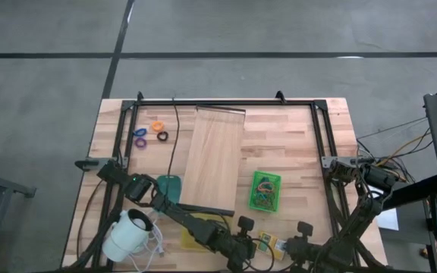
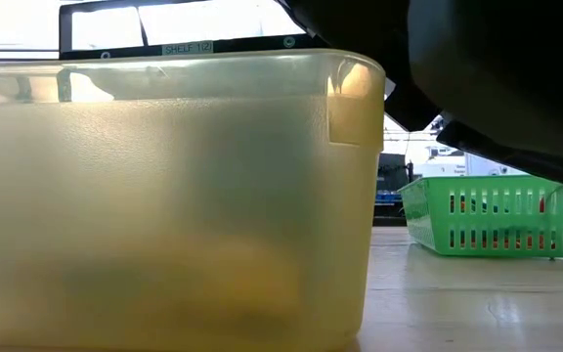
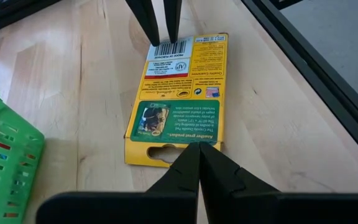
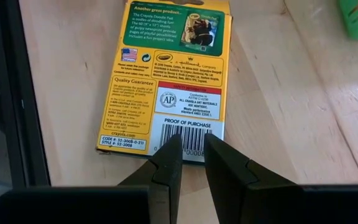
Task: Pick & Place Office Desk Supplies
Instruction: Put the large yellow crayon box into the yellow bin
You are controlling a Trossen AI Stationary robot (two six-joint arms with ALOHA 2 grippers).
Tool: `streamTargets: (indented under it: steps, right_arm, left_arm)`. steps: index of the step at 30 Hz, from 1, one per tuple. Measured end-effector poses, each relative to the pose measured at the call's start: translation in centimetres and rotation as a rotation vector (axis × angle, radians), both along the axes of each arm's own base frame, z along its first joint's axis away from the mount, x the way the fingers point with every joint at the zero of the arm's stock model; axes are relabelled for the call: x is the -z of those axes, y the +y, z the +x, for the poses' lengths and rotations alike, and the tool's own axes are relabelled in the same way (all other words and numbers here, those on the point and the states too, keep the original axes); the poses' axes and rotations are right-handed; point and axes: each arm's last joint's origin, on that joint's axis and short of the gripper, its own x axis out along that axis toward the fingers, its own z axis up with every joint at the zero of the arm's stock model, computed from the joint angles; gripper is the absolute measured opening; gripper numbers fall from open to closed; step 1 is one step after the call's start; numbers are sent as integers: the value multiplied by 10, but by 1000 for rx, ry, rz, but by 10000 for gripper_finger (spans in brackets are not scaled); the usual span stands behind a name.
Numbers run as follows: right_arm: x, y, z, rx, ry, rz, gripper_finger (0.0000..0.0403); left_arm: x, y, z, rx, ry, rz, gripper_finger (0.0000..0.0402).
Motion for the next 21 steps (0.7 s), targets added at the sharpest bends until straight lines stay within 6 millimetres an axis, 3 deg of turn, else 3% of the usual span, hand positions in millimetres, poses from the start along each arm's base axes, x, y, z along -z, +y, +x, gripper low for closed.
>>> streamTargets:
  steps: [21]
  right_arm:
    - [-1, 1, 0, 0, -6, 10, 63]
  left_arm:
    - [1, 1, -1, -62, -1, 2, 10]
